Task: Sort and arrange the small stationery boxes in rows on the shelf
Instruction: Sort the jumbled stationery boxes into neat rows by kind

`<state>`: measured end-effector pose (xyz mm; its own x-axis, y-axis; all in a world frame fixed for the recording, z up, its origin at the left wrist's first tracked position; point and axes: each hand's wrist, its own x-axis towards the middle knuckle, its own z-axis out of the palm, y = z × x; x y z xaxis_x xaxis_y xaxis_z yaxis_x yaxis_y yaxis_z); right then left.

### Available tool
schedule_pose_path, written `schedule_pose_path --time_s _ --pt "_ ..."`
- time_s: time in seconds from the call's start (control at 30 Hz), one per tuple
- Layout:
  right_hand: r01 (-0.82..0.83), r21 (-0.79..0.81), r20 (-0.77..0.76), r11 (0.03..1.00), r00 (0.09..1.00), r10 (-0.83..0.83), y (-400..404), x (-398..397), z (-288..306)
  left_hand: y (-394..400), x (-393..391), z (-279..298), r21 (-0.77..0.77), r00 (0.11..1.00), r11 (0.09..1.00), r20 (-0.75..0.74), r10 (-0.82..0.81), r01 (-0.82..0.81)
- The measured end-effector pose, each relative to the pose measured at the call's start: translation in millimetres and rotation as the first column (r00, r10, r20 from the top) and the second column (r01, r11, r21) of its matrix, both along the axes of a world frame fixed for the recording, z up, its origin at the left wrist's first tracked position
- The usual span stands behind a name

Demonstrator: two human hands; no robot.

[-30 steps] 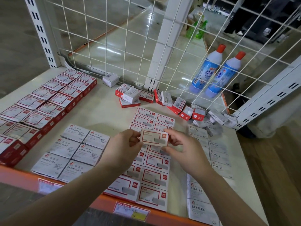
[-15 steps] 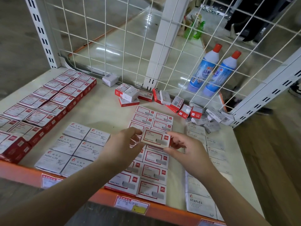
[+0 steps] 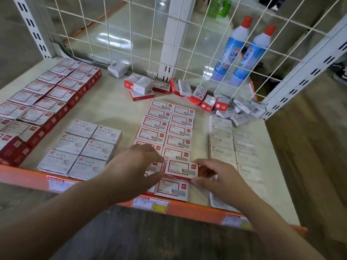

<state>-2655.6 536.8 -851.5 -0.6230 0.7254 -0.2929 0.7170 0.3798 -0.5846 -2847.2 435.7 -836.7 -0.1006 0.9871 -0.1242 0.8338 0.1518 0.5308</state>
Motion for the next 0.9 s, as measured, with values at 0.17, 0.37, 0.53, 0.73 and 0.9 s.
schedule_pose_path --time_s 0.17,0.37,0.53,0.73,0.9 --pt "-0.043 0.072 0.073 0.996 0.997 0.037 -1 -1 0 -8 -3 -5 -0.031 0.993 0.995 -0.07 -0.1 0.098" --pt "-0.074 0.036 0.083 0.997 0.994 0.071 -5 -3 3 -13 -6 -11 -0.05 0.979 0.985 -0.11 -0.169 0.164" --pt "-0.119 -0.058 0.111 0.991 0.986 0.125 -9 -4 8 -12 -6 -14 -0.052 0.975 0.982 -0.117 -0.187 0.182" --pt "-0.194 -0.101 0.124 0.976 0.971 0.205 -11 -6 10 -12 -6 -15 -0.06 0.972 0.978 -0.117 -0.204 0.198" --pt "-0.202 -0.106 0.126 0.974 0.969 0.215 -13 -7 12 -10 -7 -15 -0.082 0.964 0.972 -0.134 -0.228 0.218"
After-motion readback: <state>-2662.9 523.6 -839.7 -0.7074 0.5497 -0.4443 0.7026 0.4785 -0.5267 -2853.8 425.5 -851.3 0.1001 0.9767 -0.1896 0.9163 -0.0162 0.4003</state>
